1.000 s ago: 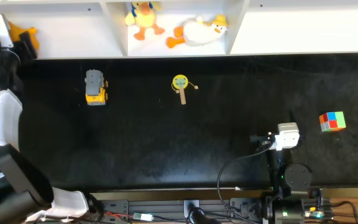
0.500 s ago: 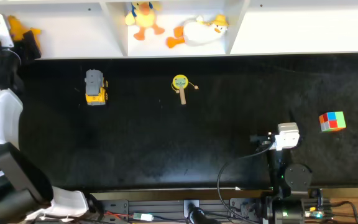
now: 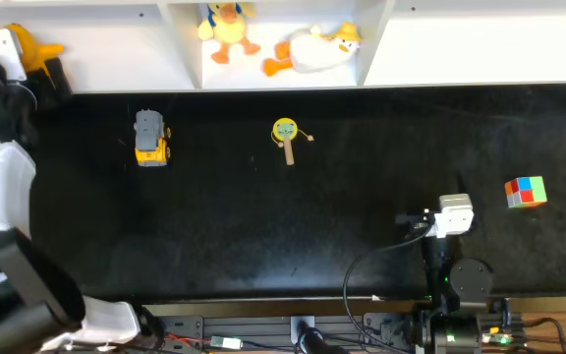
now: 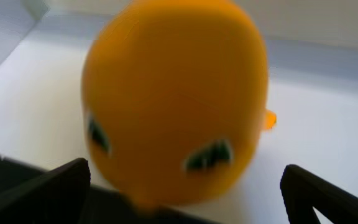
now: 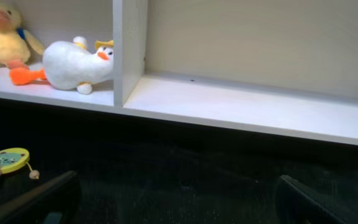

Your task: Store Toys

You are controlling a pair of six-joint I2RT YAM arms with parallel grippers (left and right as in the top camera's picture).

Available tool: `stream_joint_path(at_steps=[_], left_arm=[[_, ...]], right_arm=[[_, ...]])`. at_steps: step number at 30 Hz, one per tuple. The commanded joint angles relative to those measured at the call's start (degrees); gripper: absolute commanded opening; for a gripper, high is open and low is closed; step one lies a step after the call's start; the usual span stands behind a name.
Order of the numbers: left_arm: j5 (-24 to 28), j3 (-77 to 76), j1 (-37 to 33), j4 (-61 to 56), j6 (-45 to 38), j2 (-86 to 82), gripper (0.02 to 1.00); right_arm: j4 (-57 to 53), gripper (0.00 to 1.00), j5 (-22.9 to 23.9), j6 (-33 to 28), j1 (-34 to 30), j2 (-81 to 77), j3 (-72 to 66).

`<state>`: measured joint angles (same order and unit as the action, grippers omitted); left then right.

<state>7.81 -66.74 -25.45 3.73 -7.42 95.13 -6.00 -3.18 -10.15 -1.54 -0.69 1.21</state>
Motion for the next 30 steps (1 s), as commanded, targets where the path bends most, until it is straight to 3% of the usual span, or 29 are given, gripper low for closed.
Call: stream_joint_path(at_steps=[1, 8, 15, 25, 30], left_arm=[[-2.51, -0.61, 0.46, 4.33, -0.22, -5.53, 0.998], [-2.71, 2.62, 1.55, 11.87, -3.78, -11.32, 0.998], [-6.47, 13.29, 5.64, 12.52, -4.72, -21.62, 0.998], [-6.43, 24.72, 10.21, 17.35, 1.86, -35.26, 0.998], [-3.63, 28.06, 10.21, 21.84, 3.06, -41.48, 0.998]], right_arm=[[0.42, 0.996, -0.13, 0.07, -0.37, 0.48, -0.31], [0.42, 0.996, -0.13, 0.07, -0.37, 0.48, -0.31], [0.42, 0.996, -0.15, 0.07, -0.37, 0.48, -0.31], [0.42, 0.998, -0.13, 0.07, -0.37, 0.48, -0.31], [0.42, 0.996, -0.13, 0.07, -0.37, 0.48, -0.31]])
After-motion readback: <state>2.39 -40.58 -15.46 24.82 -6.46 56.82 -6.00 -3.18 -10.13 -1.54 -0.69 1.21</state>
